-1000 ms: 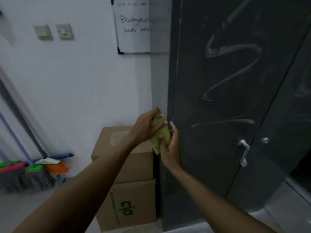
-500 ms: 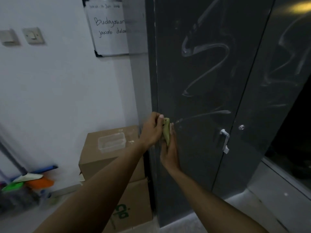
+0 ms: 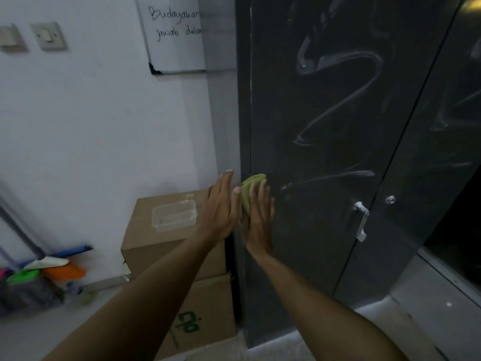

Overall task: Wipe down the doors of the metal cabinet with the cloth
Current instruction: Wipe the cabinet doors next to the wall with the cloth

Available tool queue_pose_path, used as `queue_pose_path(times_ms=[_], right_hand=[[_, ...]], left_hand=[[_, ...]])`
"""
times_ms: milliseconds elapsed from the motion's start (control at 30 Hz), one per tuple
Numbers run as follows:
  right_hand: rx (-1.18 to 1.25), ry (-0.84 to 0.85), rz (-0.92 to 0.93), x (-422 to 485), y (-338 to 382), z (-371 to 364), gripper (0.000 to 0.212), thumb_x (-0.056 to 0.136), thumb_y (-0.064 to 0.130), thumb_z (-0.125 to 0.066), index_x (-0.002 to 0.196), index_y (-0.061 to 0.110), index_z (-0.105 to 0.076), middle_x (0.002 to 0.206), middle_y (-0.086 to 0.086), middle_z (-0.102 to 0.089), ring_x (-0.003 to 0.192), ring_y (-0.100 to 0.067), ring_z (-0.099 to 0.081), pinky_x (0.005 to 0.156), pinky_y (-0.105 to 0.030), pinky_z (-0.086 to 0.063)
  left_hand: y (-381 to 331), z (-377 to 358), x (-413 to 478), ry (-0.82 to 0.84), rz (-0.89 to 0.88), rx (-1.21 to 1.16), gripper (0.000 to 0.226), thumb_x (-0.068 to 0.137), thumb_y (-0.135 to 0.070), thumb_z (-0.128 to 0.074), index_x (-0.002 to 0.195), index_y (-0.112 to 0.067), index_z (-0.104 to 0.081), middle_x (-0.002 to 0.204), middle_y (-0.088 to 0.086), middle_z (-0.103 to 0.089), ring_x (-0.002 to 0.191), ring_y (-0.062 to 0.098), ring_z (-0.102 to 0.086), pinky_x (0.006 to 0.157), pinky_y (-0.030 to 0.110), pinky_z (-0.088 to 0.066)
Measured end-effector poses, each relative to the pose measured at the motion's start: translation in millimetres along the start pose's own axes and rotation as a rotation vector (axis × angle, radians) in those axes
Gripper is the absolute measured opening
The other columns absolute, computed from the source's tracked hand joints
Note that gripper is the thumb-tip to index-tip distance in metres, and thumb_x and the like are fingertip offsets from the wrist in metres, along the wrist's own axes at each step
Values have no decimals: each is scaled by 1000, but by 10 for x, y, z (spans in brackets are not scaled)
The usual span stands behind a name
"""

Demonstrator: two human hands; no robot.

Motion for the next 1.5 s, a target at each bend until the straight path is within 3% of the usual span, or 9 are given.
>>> queue_pose_path(times_ms=[167, 333, 400, 533, 900, 1100, 1233, 1400, 1500], right_hand=[[-289, 122, 128, -128, -128, -226, 89, 92, 16, -51, 153, 23, 13, 161, -2, 8, 148, -27, -1, 116, -58, -18], [-274, 161, 184, -298, -255, -180, 76, 89, 10, -31, 154, 19, 9, 152, -10, -37, 140, -32, -32, 105, -64, -35], [-302, 163, 219, -241, -247, -194, 82, 90, 7, -36, 152, 19, 17, 159, -8, -22, 143, -29, -28, 110, -64, -28], [-286, 142, 223, 83, -159, -163, 104, 91, 8, -57, 147, 23, 30, 155, 4, 35, 146, -21, 19, 115, -62, -6], [-310, 79, 367, 318, -160, 53, 110, 86, 6, -65, 150, 23, 24, 156, 6, 31, 146, -18, 21, 114, -63, -4], [-294, 9, 377, 875, 116, 203, 85, 99, 24, -51, 152, 23, 14, 157, 8, 28, 147, -17, 19, 116, -57, 4], [-317, -16, 415, 821, 27, 277, 105, 90, 10, -64, 151, 27, 20, 157, 9, 28, 147, -16, 18, 115, -58, 0], [-317, 29, 480, 875, 93, 355, 64, 104, 39, -20, 149, 27, 23, 156, 10, 30, 146, -13, 20, 116, -55, 5], [-374, 69, 442, 1110, 220, 392, 69, 103, 43, -26, 150, 26, 22, 156, 8, 30, 146, -13, 22, 117, -55, 7]], left_hand=[[76, -85, 3, 42, 42, -22, 71, 97, -61, -6, 152, -20, -19, 156, 2, -30, 144, 13, -23, 118, 47, -19], [55, -142, 30, 59, 61, -19, 74, 95, -64, -5, 152, -20, -19, 157, 2, -29, 145, 13, -23, 118, 49, -19], [43, -141, 82, 51, 75, -35, 75, 94, -65, -5, 153, -20, -19, 157, 2, -28, 144, 13, -22, 118, 49, -18], [13, -145, 179, 31, 55, -35, 71, 96, -60, -6, 152, -19, -20, 156, 2, -31, 143, 12, -26, 118, 48, -19], [-68, -67, 303, -78, -17, -33, 59, 101, -49, -20, 151, -17, -24, 154, 8, -34, 141, 16, -26, 116, 51, -23], [-175, 74, 443, -182, -54, -90, 62, 100, -47, -21, 149, -9, -27, 151, 12, -37, 137, 17, -33, 115, 47, -26], [-213, 132, 542, -189, -55, -68, 63, 100, -52, -21, 150, -13, -24, 154, 6, -33, 137, 7, -27, 116, 46, -25], [-242, 181, 553, -176, -84, -61, 65, 99, -54, -21, 151, -15, -24, 155, 5, -32, 140, 14, -27, 117, 47, -24], [-290, 234, 582, -216, -112, -76, 63, 100, -50, -24, 151, -13, -23, 154, 8, -32, 138, 7, -27, 116, 47, -25]])
Point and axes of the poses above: each hand's wrist, its own x-axis towards the middle knuckle, its own z-axis out of the back of the hand, y = z × x, the point moved 2 cm from there along x, towards the middle knuckle
